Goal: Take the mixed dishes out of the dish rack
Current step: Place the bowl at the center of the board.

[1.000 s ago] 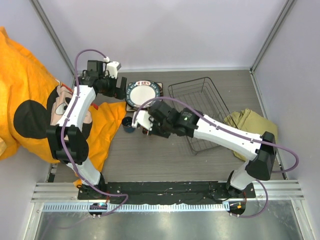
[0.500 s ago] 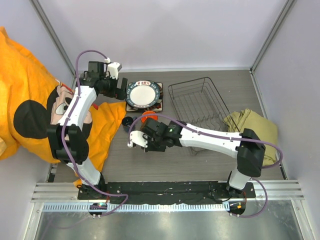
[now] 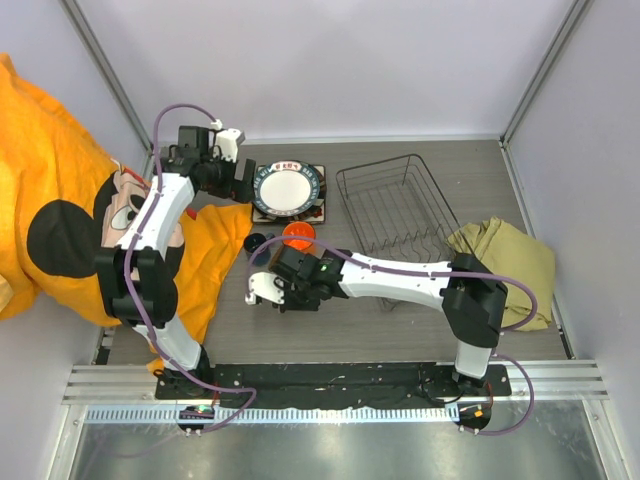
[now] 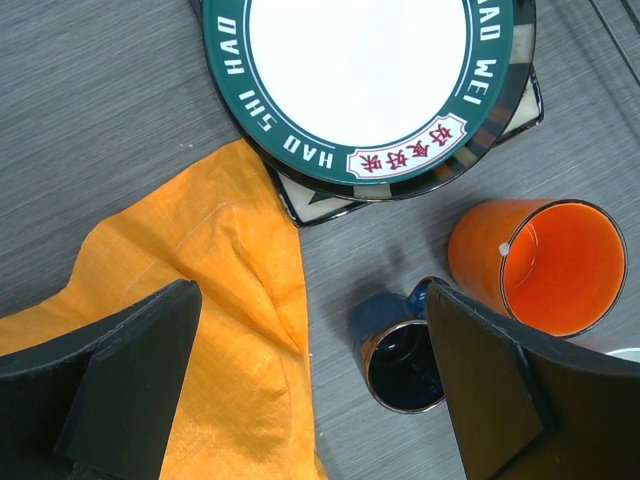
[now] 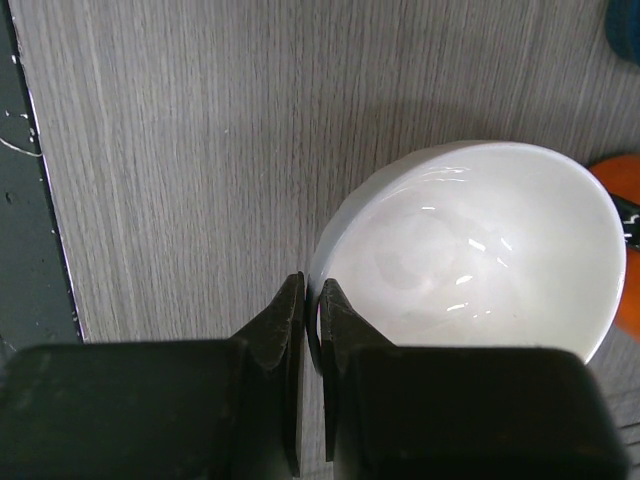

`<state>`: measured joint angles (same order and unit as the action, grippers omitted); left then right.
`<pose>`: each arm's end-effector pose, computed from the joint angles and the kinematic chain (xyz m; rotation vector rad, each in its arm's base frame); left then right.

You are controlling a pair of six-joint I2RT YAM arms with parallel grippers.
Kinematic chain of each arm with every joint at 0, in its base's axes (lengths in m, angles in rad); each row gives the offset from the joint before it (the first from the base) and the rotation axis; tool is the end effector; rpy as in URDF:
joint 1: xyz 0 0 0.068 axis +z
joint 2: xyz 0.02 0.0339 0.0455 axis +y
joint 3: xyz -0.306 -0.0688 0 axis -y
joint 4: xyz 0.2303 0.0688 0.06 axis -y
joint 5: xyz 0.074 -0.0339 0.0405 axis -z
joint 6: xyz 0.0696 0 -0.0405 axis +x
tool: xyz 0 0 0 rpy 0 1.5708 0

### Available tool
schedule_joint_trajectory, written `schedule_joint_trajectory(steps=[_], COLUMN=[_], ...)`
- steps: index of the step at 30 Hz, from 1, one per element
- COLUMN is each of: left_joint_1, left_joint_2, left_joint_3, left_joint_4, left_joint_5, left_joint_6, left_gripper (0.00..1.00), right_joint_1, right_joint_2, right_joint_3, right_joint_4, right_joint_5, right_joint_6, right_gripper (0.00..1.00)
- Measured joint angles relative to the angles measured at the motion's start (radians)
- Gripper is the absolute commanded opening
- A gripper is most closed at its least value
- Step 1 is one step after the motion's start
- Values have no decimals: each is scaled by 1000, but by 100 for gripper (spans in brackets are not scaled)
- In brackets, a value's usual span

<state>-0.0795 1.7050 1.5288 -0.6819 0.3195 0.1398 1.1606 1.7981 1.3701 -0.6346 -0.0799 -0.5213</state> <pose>0.3868 -0.0527 0.3295 0.4054 2.3680 -0.3593 0.1517 0.3628 0.2454 -2.0053 1.7569 0.3187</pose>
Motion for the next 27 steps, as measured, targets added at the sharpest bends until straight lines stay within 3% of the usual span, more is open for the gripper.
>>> schedule_joint_trajectory(steps=[27], left_joint_1=[2], left_joint_2=[17], left_joint_3=[-19], left_joint_4=[21], left_joint_5=[41], left_joint_6=[-2], left_gripper=[100], right_joint_1=[58], right_joint_2=[82], right_joint_3=[-6], right_joint_4=[102], right_joint_5=[10], right_joint_6=[-6], right_gripper=[1])
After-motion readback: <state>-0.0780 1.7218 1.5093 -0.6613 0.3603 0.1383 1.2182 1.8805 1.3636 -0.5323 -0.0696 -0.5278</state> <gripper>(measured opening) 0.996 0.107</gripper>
